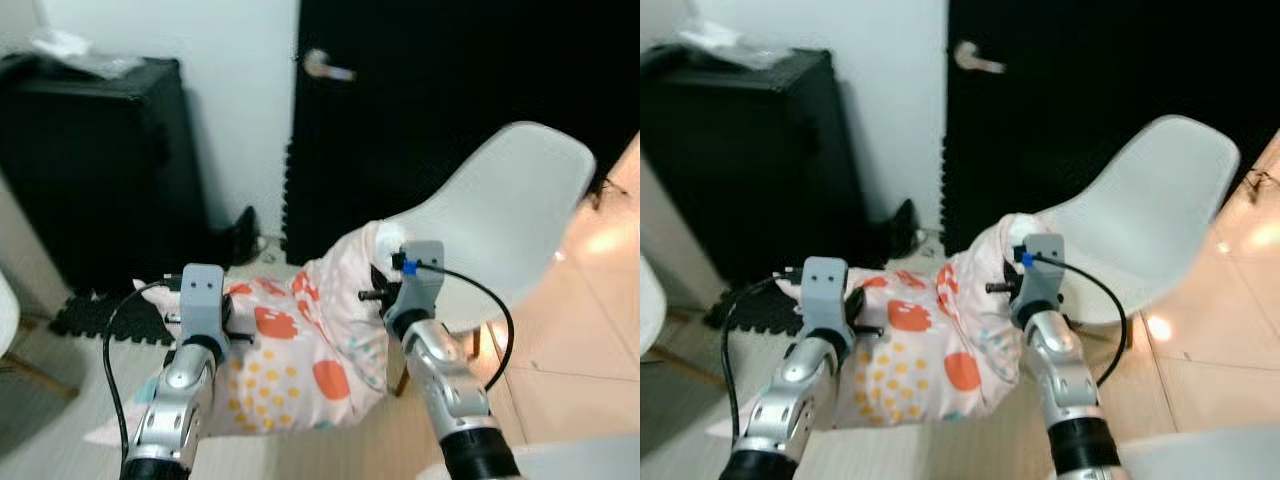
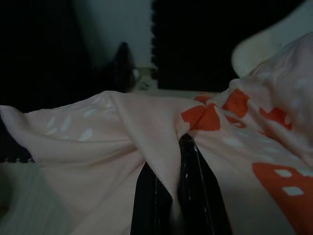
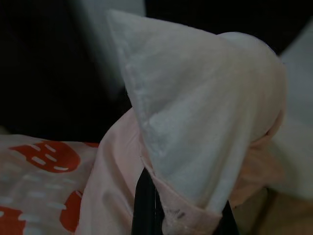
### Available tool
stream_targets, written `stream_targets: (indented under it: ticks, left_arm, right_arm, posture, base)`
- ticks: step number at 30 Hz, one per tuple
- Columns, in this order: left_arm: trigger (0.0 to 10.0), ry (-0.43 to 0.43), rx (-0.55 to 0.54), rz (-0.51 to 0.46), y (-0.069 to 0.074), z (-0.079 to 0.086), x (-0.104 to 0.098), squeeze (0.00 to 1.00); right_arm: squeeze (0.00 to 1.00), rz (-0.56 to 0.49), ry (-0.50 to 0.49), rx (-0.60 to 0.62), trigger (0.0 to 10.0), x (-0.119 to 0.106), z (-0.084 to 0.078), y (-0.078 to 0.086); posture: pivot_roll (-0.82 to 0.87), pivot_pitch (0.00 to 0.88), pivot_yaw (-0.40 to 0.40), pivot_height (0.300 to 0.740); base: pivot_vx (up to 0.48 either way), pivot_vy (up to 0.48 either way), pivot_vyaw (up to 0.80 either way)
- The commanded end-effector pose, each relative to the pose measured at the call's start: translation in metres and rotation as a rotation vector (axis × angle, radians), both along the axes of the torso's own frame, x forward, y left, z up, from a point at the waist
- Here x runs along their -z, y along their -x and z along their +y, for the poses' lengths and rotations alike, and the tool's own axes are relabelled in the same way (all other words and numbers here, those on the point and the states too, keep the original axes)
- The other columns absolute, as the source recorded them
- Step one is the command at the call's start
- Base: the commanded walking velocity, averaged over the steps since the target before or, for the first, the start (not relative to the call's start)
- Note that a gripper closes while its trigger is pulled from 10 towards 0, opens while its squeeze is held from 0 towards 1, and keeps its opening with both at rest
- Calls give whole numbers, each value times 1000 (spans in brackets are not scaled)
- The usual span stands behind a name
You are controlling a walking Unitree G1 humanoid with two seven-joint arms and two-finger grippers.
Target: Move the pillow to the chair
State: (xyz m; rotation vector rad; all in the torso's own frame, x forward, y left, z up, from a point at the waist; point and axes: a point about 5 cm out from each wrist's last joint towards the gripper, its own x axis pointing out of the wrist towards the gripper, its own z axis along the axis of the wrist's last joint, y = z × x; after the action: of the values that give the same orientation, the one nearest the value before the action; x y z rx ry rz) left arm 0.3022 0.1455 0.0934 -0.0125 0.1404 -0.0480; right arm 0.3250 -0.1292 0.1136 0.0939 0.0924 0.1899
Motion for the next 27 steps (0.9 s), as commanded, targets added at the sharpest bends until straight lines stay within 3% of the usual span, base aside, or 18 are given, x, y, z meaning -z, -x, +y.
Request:
stream_targets:
  ticks: [1, 12, 27]
  left_arm:
    - [10000, 10, 30, -40, -1, -6, -9, 0]
    - [10000, 9, 35, -43, -2, -6, -11, 0]
    - [10000, 16, 37, -91, -2, -3, -19, 0]
  right_arm:
    - [0, -31, -1, -29, 10000, -5, 4, 0]
    - [0, -27, -13, -47, 10000, -3, 7, 0]
    - [0, -28, 15, -115, 10000, 0, 19, 1]
  posture:
    - [34, 66, -23, 740]
    - [39, 67, -21, 740]
    - [49, 72, -23, 740]
  base:
    - [0, 0, -800]
    - [0, 0, -800]
    - [38, 0, 0]
